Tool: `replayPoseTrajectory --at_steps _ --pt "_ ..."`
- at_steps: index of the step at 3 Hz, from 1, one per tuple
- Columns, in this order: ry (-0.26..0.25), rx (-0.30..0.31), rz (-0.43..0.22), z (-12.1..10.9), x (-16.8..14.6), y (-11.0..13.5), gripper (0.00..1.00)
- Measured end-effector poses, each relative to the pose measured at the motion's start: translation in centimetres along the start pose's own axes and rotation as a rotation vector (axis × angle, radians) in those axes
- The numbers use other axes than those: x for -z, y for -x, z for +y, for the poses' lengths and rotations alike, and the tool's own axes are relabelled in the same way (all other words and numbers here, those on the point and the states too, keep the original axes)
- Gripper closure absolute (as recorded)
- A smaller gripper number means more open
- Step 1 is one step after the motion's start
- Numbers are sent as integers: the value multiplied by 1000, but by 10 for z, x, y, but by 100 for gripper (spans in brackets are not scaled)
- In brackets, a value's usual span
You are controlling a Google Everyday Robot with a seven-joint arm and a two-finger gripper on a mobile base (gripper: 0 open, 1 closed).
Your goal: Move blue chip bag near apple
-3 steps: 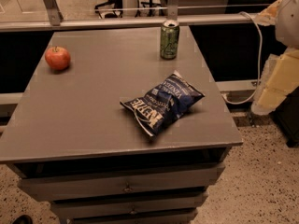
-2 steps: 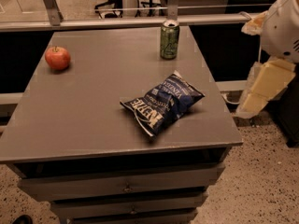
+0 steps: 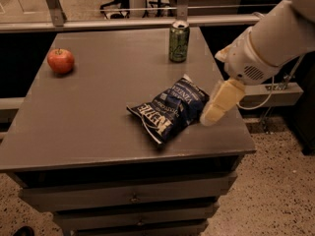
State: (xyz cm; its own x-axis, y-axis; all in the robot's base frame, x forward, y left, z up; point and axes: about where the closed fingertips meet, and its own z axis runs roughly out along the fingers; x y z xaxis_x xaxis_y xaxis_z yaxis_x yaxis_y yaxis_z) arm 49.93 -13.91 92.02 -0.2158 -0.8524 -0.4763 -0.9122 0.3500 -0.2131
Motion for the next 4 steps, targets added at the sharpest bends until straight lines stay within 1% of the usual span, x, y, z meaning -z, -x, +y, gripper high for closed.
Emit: replayPoseTrajectory --at_steps 1,2,3,4 --pt "34 -53 -70 -10 -41 13 0" --pt "52 -89 -124 -14 -64 25 15" --pt "73 -138 -157 -19 -69 30 46" --pt "99 -163 -164 -19 -63 30 71"
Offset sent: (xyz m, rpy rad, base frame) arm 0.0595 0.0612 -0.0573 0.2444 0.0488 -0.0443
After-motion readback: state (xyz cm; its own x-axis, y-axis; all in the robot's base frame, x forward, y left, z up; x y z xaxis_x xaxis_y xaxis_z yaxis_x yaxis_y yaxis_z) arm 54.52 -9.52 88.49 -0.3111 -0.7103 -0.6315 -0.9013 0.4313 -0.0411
